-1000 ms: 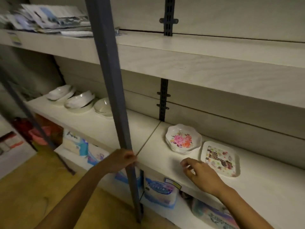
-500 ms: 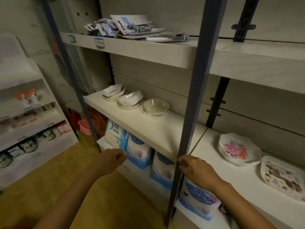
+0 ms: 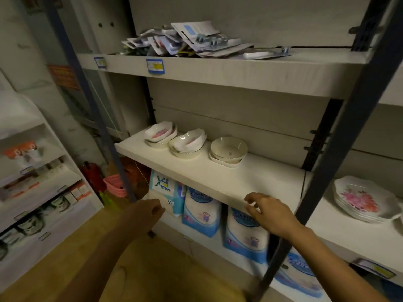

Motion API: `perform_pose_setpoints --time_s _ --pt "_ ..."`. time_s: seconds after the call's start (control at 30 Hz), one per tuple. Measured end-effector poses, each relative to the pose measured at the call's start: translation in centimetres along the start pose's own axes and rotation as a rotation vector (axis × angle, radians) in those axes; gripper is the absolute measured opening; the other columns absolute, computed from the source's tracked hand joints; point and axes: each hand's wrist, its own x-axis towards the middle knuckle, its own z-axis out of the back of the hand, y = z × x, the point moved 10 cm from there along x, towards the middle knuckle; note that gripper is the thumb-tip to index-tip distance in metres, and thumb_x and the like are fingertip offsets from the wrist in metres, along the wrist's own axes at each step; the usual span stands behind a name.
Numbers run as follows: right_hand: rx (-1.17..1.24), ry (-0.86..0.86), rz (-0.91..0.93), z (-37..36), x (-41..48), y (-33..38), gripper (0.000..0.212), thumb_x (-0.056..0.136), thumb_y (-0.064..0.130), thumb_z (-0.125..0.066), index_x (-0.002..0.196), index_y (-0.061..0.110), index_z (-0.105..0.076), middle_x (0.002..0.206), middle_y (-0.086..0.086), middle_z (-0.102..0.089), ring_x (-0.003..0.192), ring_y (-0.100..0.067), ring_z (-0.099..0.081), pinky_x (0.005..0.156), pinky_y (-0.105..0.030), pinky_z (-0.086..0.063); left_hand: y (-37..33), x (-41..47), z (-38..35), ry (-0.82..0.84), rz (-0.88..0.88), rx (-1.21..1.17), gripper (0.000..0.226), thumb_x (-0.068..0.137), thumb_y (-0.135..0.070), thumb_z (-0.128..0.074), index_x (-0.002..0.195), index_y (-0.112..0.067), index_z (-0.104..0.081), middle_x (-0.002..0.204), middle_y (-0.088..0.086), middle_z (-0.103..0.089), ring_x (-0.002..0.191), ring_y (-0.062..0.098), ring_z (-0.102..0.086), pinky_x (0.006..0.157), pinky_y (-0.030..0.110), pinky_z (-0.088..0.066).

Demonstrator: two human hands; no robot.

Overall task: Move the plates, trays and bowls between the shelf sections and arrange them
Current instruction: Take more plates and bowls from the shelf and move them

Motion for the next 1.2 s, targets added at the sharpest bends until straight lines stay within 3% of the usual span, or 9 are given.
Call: perform_pose_setpoints --time_s 0.3,0.4,0.5,0.63,0.73,0.83,1.03,1.13,1.2 --pt "-0.095 -0.022 -0.109 -0.7 7.9 -0.7 0.035 0.095 0.04 -0.039 0.124 0.025 -0.052 0.125 0.002 -0.059 0.106 -0.018 -0.059 0.087 -0.032 -0.05 3.2 9.1 1.2 0.007 -0.053 0.016 0.025 0.094 -0.034 -0.046 0.089 -0.015 -0.06 0.086 0.001 -0.067 0.08 0.015 -0.064 0.078 0.031 -0.054" --pt "-0.087 -0.044 -0.165 -0.9 11.2 -1.9 0.034 0.095 0.041 -0.039 0.122 0.025 -0.053 0.124 0.003 -0.06 0.104 -0.018 -0.06 0.085 -0.031 -0.05 4.1 13.2 1.6 0.007 -0.049 -0.023 0.025 0.093 -0.033 -0.047 0.074 -0.019 -0.054 0.07 -0.005 -0.059 0.077 0.016 -0.062 0.075 0.03 -0.052" --pt "-0.062 -0.035 -0.263 -1.0 14.1 -3.4 0.033 0.095 0.039 -0.039 0.118 0.023 -0.056 0.12 0.002 -0.062 0.101 -0.02 -0.06 0.077 -0.027 -0.046 4.9 17.0 1.6 0.039 -0.046 -0.057 0.025 0.093 -0.032 -0.047 0.075 -0.017 -0.057 0.069 -0.006 -0.057 0.076 0.015 -0.06 0.071 0.024 -0.045" --pt "0.003 -0.087 -0.404 -0.9 17.8 -6.0 0.033 0.096 0.038 -0.038 0.108 0.017 -0.061 0.107 -0.006 -0.066 0.088 -0.023 -0.061 0.069 -0.028 -0.043 5.4 21.6 2.3 0.01 -0.089 -0.067 0.025 0.093 -0.031 -0.047 0.078 -0.014 -0.059 0.081 0.003 -0.068 0.078 0.016 -0.063 0.077 0.028 -0.05" --pt "0.1 -0.078 -0.556 -2.5 19.7 -8.8 0.041 0.096 0.043 -0.035 0.107 0.013 -0.06 0.096 -0.009 -0.065 0.084 -0.025 -0.059 0.07 -0.031 -0.043 5.6 24.2 2.2 0.024 -0.117 -0.083 0.028 0.093 -0.029 -0.048 0.067 -0.021 -0.051 0.074 0.004 -0.065 0.072 0.017 -0.061 0.072 0.026 -0.047" --pt "0.195 -0.058 -0.661 -4.4 21.4 -10.7 0.044 0.096 0.044 -0.033 0.112 0.009 -0.056 0.103 -0.013 -0.067 0.093 -0.03 -0.063 0.076 -0.034 -0.045 5.7 26.4 1.9 0.053 -0.146 -0.085 0.033 0.093 -0.03 -0.048 0.06 -0.028 -0.043 0.065 -0.002 -0.056 0.066 0.014 -0.056 0.066 0.023 -0.043" --pt "0.313 -0.084 -0.898 -6.9 24.2 -14.5 0.057 0.087 0.052 -0.041 0.11 0.002 -0.055 0.105 -0.015 -0.066 0.091 -0.032 -0.065 0.085 -0.039 -0.052 7.5 30.4 2.4 0.083 -0.167 -0.094 0.026 0.092 -0.032 -0.048 0.075 -0.016 -0.057 0.081 0.01 -0.068 0.08 0.023 -0.064 0.079 0.034 -0.05" --pt "0.281 -0.066 -1.008 -7.1 24.1 -14.1 0.043 0.09 0.046 -0.041 0.095 0.006 -0.058 0.088 -0.01 -0.067 0.086 -0.028 -0.064 0.076 -0.031 -0.049 8.6 32.2 2.3 0.125 -0.171 -0.1 0.03 0.092 -0.032 -0.047 0.08 -0.009 -0.062 0.083 0.012 -0.069 0.083 0.024 -0.065 0.081 0.035 -0.051" --pt "0.261 -0.054 -1.045 -7.1 24.0 -13.2 0.036 0.09 0.043 -0.041 0.092 0.011 -0.057 0.088 -0.01 -0.065 0.087 -0.028 -0.062 0.073 -0.03 -0.045 9.1 33.1 2.1 0.158 -0.178 -0.144 0.032 0.092 -0.031 -0.047 0.085 -0.005 -0.064 0.083 0.012 -0.07 0.081 0.022 -0.066 0.082 0.036 -0.051"
